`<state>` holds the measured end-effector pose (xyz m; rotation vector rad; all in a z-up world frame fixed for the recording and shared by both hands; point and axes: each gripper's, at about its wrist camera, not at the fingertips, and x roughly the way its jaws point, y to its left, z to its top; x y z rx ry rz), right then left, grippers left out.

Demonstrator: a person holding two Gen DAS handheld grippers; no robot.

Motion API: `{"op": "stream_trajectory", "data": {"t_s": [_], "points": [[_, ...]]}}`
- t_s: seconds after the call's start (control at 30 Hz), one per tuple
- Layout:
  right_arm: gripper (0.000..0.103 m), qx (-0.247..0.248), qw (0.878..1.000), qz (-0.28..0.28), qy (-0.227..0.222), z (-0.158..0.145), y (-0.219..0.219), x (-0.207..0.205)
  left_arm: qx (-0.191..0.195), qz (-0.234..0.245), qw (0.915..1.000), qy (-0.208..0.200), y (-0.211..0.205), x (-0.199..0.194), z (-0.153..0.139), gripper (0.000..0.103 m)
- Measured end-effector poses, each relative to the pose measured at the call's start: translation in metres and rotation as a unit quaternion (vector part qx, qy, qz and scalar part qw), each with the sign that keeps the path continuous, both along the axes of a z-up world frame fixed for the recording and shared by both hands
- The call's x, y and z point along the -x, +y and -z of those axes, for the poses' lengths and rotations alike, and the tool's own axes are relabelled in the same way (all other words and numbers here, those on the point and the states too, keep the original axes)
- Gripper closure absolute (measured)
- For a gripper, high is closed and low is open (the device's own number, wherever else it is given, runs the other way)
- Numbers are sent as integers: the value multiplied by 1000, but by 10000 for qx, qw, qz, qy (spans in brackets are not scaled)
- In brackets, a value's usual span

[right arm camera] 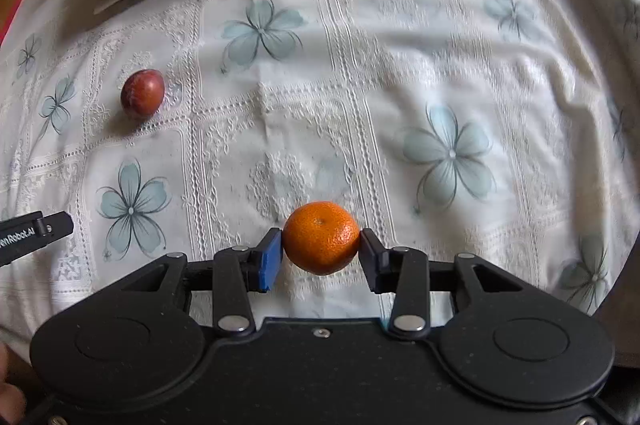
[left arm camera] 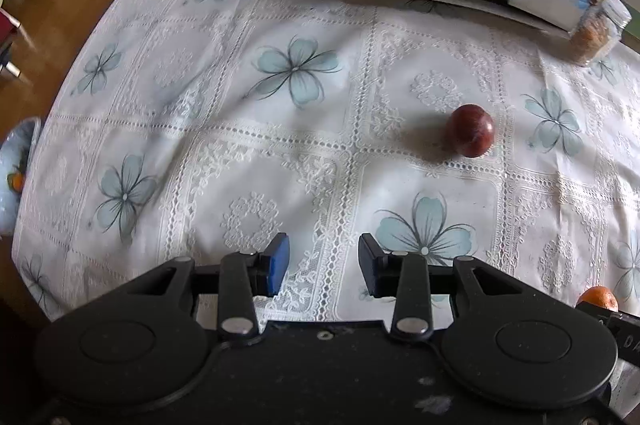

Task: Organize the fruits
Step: 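Close right gripper on the mandarin while left gripper closes on the plum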

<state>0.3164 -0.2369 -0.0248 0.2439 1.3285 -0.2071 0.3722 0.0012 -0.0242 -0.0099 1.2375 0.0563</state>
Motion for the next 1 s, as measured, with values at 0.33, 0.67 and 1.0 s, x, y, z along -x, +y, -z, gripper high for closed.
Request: {"op": "stream_trajectory", "data": {"t_s": [0.33, 0.67, 1.0], "points": [[53, 34, 9999, 120, 6, -11, -12, -2, 138, 564, 9981, -214, -25, 1, -5, 64], [54, -22, 9993, 318, 219, -4, -23, -5, 437, 663, 9965, -242, -64, -45, -12, 64], [54, -103, 9986, 430, 274, -7, -29, -12, 459, 687, 9960, -339, -84, -72, -3, 64]]}}
